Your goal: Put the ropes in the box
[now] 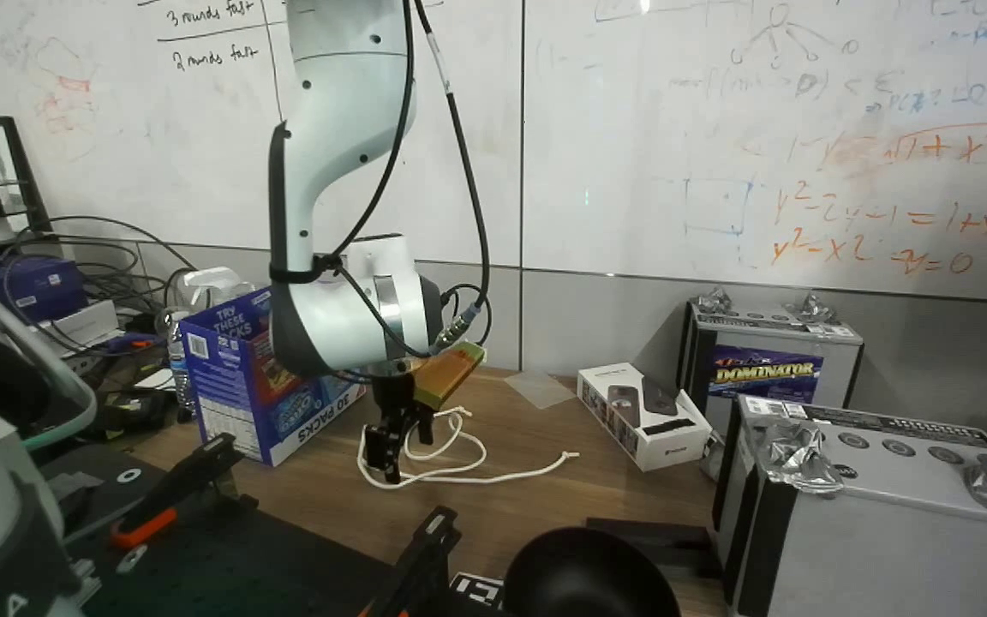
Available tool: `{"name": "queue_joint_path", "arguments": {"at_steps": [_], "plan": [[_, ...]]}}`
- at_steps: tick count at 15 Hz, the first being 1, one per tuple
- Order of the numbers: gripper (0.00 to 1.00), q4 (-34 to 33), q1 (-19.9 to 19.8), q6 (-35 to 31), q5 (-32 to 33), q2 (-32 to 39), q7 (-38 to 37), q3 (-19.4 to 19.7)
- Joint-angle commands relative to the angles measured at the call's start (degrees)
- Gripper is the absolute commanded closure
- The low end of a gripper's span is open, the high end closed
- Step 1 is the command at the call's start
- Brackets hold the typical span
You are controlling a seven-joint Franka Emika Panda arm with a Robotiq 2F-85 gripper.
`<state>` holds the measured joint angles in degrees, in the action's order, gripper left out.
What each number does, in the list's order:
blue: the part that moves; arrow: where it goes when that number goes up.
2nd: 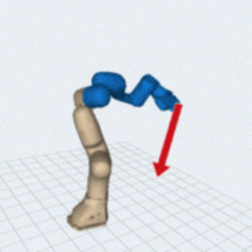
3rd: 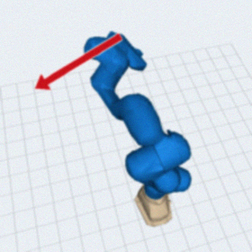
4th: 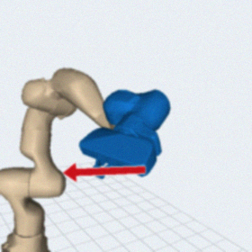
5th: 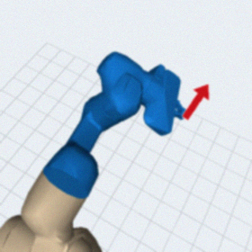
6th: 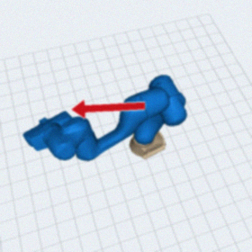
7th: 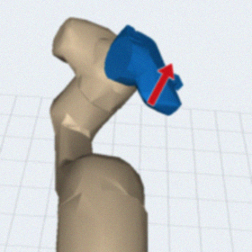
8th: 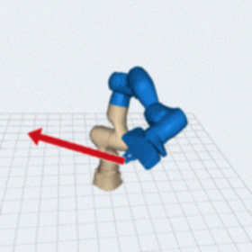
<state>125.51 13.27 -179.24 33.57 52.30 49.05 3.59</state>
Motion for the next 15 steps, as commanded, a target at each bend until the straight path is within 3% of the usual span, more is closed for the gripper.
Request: {"name": "queue_joint_path", "arguments": {"at_steps": [1, 15], "plan": [[0.0, -3.0, -1.4, 0.5, 1.3, 1.6, 0.6, -0.9], [0.0, -8.0, -4.3, 2.7, 1.1, 5.6, 2.6, -2.3]]}}
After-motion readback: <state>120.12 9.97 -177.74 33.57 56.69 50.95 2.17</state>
